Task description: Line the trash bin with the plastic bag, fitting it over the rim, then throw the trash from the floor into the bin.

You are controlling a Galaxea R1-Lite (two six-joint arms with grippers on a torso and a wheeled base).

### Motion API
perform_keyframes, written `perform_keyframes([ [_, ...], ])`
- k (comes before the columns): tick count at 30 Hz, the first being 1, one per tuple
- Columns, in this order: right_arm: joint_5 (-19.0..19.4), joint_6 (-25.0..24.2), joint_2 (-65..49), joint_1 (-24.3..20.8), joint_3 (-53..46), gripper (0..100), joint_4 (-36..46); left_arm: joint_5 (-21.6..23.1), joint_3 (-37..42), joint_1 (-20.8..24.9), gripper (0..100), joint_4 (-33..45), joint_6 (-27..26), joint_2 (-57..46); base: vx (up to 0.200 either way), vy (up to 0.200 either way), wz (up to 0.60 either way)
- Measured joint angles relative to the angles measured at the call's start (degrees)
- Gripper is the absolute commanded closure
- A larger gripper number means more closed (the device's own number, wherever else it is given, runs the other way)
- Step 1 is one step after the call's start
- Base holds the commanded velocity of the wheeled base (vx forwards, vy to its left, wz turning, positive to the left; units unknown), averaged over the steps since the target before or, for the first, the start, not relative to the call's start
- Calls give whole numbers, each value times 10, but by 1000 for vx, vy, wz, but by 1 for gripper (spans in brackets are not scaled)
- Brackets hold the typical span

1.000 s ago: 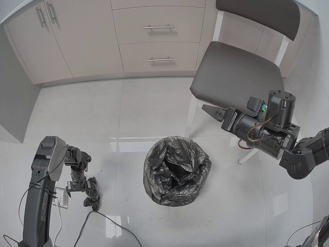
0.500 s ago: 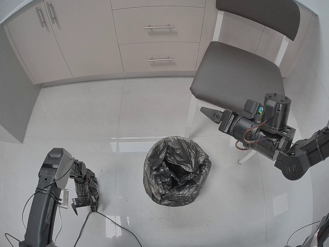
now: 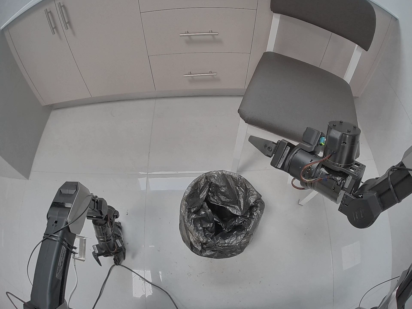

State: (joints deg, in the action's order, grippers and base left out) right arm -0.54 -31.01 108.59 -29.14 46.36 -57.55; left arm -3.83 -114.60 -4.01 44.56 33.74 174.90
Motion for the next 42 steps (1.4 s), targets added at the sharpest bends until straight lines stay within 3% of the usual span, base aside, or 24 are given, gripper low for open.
perform_keyframes([
  [8, 0, -1, 1, 0, -1, 0, -1, 72, 0, -3, 0, -54, 1, -57, 0, 0, 0],
  [16, 1, -3, -1, 0, -3, 0, -1, 73, 0, -12, 0, -64, -16, -82, 0, 0, 0],
  [29, 1, -6, 1, 0, -3, 0, -1, 53, 0, -27, 0, -106, -98, -65, 0, 0, 0],
  [42, -2, -5, 19, 0, -3, 0, -26, 51, 0, -43, 0, -131, -104, -33, 0, 0, 0],
])
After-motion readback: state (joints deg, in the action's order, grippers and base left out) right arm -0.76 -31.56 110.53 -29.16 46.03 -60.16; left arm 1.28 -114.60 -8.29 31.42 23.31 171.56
